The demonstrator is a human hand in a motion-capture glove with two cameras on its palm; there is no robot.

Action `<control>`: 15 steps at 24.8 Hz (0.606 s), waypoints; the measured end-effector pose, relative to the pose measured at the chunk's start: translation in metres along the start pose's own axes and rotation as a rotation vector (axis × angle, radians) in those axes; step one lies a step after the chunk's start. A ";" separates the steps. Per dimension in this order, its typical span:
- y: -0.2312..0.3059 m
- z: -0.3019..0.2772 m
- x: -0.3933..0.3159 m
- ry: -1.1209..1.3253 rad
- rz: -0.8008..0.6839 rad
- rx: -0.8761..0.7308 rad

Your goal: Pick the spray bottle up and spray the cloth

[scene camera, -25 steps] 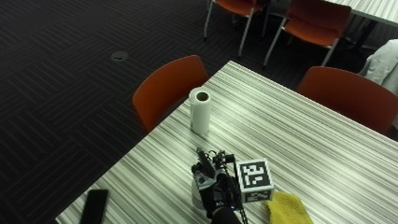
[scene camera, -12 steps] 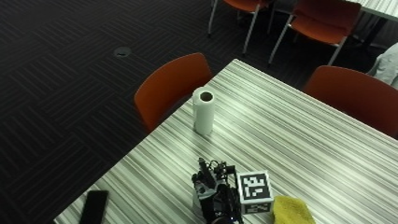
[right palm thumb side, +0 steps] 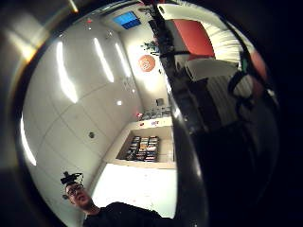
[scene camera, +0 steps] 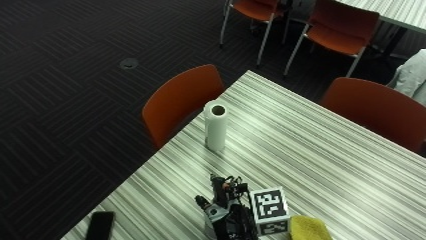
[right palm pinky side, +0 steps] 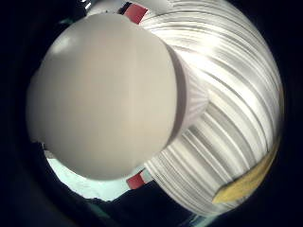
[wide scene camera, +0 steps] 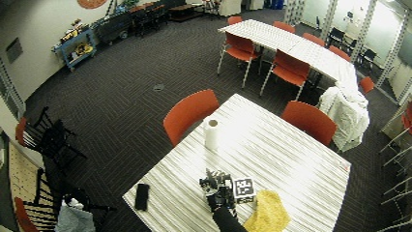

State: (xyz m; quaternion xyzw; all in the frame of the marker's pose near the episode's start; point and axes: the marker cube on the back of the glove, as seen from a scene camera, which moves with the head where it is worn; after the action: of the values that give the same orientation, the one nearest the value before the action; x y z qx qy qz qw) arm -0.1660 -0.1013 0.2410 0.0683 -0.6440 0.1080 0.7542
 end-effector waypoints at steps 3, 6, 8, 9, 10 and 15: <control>0.007 0.003 0.011 0.024 0.020 -0.044; 0.011 0.006 0.018 0.027 0.034 -0.072; 0.013 0.006 0.017 0.028 0.045 -0.079; 0.014 0.006 0.015 0.029 0.051 -0.082; 0.014 0.006 0.014 0.031 0.054 -0.086; 0.008 0.005 -0.004 0.035 -0.005 -0.128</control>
State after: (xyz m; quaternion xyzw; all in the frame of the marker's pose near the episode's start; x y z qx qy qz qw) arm -0.1736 -0.0951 0.2380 0.0194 -0.6361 0.0657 0.7686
